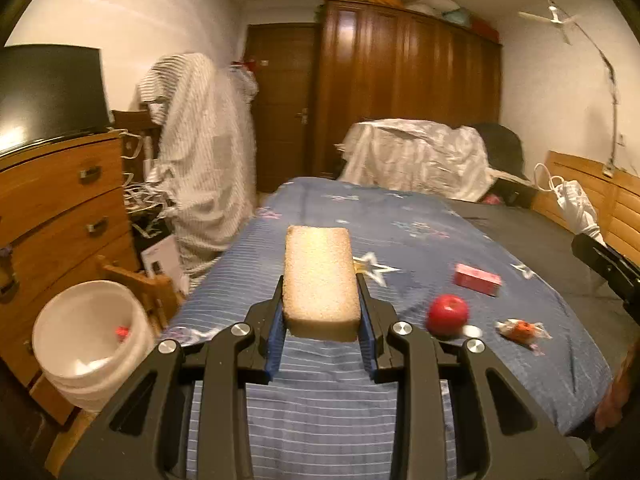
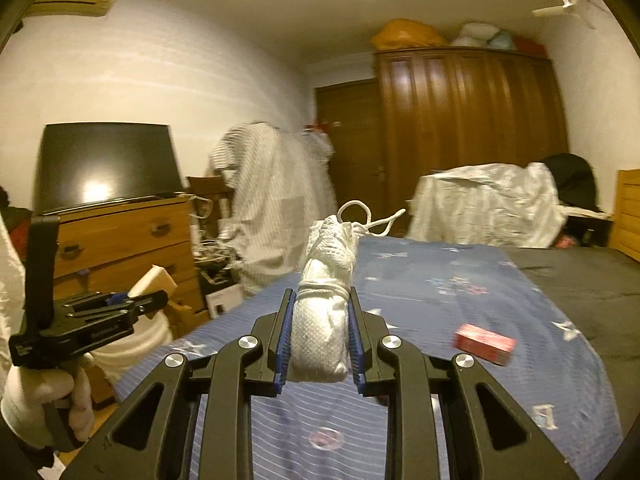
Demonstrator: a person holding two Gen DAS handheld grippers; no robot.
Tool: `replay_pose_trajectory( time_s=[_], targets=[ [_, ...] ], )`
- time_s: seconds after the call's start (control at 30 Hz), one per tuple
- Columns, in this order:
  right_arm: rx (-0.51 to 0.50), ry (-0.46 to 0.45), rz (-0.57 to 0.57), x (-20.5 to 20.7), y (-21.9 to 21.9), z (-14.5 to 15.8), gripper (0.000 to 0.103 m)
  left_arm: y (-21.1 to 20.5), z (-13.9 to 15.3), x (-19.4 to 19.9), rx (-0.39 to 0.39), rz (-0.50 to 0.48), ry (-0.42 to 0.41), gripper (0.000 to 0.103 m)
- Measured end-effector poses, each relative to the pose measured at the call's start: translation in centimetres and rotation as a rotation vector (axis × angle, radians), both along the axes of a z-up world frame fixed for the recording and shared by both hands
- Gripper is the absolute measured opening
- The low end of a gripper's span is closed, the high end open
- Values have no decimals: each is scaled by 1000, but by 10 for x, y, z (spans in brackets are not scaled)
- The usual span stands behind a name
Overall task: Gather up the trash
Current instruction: 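Lift the soap bar and tissue and carry both over the white bucket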
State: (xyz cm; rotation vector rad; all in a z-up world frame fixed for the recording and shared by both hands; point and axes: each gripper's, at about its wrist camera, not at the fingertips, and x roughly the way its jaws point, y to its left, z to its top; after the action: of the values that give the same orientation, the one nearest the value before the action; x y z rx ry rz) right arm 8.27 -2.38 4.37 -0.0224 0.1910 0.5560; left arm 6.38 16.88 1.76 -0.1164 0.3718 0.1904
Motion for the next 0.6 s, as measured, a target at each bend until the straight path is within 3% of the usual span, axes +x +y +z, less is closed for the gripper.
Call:
replay_pose_trajectory(
  time_s=[0.6],
  targets=[
    [-84,63,360,39,255,39,26,182,18,-60,-59,326,32,29]
  ],
)
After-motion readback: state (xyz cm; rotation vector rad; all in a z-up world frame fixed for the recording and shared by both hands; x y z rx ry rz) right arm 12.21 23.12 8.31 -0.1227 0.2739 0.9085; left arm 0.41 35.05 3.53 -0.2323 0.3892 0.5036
